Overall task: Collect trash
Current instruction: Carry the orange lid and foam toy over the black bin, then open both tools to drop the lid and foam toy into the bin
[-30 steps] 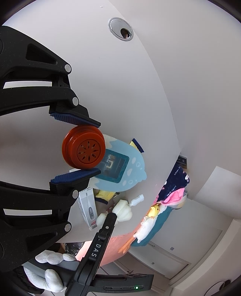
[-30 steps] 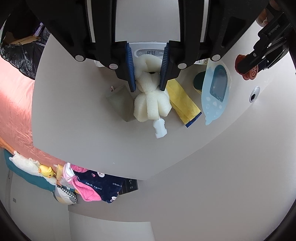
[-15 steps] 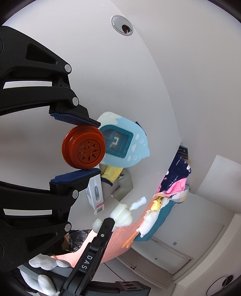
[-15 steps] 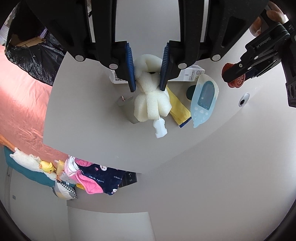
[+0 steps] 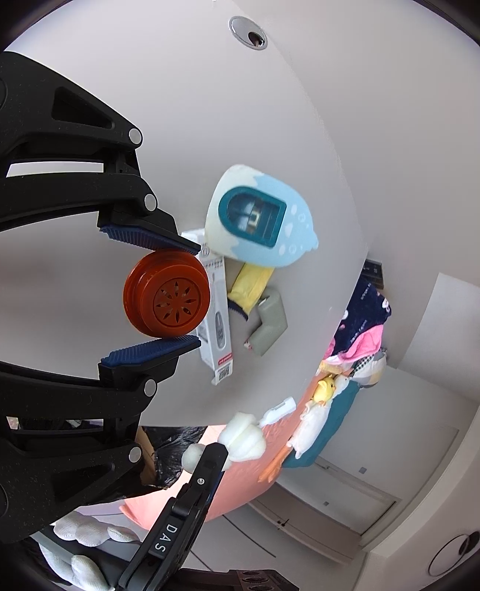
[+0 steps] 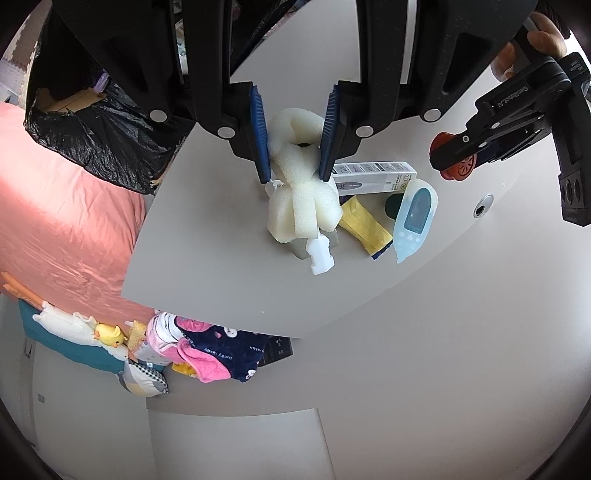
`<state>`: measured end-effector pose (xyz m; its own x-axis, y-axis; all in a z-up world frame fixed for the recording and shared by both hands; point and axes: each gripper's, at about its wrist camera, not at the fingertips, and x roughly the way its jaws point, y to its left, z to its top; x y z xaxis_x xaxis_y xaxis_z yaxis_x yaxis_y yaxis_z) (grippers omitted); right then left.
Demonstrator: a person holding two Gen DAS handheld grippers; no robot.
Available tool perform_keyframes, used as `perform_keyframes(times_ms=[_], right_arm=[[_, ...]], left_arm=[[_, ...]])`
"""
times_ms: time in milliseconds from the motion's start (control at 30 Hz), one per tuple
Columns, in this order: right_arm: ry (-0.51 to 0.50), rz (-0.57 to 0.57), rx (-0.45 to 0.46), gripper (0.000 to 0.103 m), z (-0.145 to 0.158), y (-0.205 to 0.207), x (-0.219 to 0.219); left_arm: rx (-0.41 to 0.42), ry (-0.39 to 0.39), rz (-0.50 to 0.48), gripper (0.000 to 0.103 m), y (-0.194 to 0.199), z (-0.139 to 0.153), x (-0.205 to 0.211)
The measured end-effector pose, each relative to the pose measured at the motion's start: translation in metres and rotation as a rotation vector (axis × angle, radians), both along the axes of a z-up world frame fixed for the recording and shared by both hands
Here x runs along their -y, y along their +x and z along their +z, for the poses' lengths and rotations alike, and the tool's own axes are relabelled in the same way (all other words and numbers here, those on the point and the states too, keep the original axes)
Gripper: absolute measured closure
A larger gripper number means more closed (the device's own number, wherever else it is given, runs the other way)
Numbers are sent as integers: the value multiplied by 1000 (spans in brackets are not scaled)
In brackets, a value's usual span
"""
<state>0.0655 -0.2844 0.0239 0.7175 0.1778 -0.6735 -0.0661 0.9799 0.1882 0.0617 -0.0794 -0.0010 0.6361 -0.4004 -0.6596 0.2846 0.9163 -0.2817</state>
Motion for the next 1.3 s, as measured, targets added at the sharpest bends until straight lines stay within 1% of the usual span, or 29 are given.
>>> perform_keyframes(times_ms=[500, 833, 1067, 1233, 1300], right_arm=[[9, -78, 17, 75, -1, -47, 53], [9, -170, 28, 75, -3, -74, 97], [24, -239, 23, 75, -6, -89, 127], [20, -304, 18, 75, -10, -101, 148], [22, -331, 15, 73, -10, -106, 158]], left_arm=[[-4, 16, -113, 59, -24, 0, 63], [-13, 26, -217, 59, -37, -3, 112], [-22, 36, -285, 59, -42, -7, 139], [-37, 28, -344, 59, -47, -9, 158], [-52, 15, -381, 59, -48, -12, 167]])
